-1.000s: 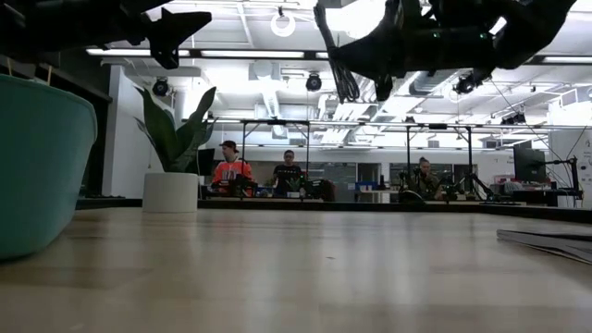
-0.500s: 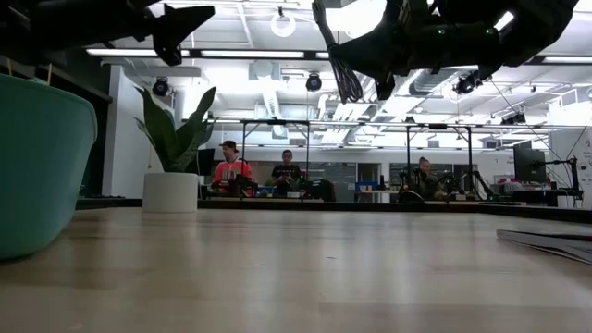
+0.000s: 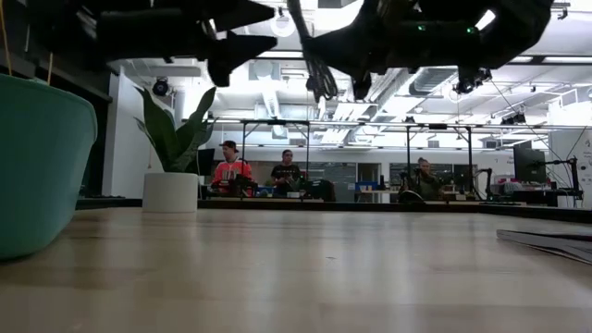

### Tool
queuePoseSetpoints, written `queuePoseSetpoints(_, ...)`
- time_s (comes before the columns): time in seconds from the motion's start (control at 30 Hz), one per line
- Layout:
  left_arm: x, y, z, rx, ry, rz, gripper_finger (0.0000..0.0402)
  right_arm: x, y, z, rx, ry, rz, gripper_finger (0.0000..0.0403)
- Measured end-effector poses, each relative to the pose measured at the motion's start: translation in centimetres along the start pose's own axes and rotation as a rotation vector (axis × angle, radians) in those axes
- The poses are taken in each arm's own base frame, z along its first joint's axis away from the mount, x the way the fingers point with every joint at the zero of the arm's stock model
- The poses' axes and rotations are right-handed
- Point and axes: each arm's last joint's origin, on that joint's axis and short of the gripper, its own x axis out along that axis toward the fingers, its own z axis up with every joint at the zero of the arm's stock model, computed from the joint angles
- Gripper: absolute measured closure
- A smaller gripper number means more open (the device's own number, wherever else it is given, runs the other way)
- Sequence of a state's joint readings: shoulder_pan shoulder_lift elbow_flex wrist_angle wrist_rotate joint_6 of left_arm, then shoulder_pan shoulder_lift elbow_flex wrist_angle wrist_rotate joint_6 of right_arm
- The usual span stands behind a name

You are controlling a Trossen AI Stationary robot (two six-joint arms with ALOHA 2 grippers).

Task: Pick and place USB-C Cables
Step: Put the white stripe USB cable into the green bin

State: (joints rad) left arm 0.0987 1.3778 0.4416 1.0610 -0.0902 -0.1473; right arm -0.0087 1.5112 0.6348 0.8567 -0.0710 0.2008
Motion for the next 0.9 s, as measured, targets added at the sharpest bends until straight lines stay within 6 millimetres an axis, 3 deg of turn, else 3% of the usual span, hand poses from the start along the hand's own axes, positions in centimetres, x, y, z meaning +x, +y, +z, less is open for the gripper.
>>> queuePoseSetpoints(0.23,2.0,-1.1,-0.4,-0.009,0.019,-0.051,0.0172,1.5,0.5,-0.2,0.001,0.022,0.017,0.0400)
queuePoseSetpoints(0.5,2.8,-1.5,-0.7,-0.011,0.024,-0.033,0.0172,2.7,1.2,-0.2,0.000,0.034,0.041,0.0400)
queuePoseSetpoints(0.9,4.2,-2.3,-1.4,0.023,0.037,-0.016,0.0176,3.1,1.2,-0.6,0.002,0.060,0.036,0.0400)
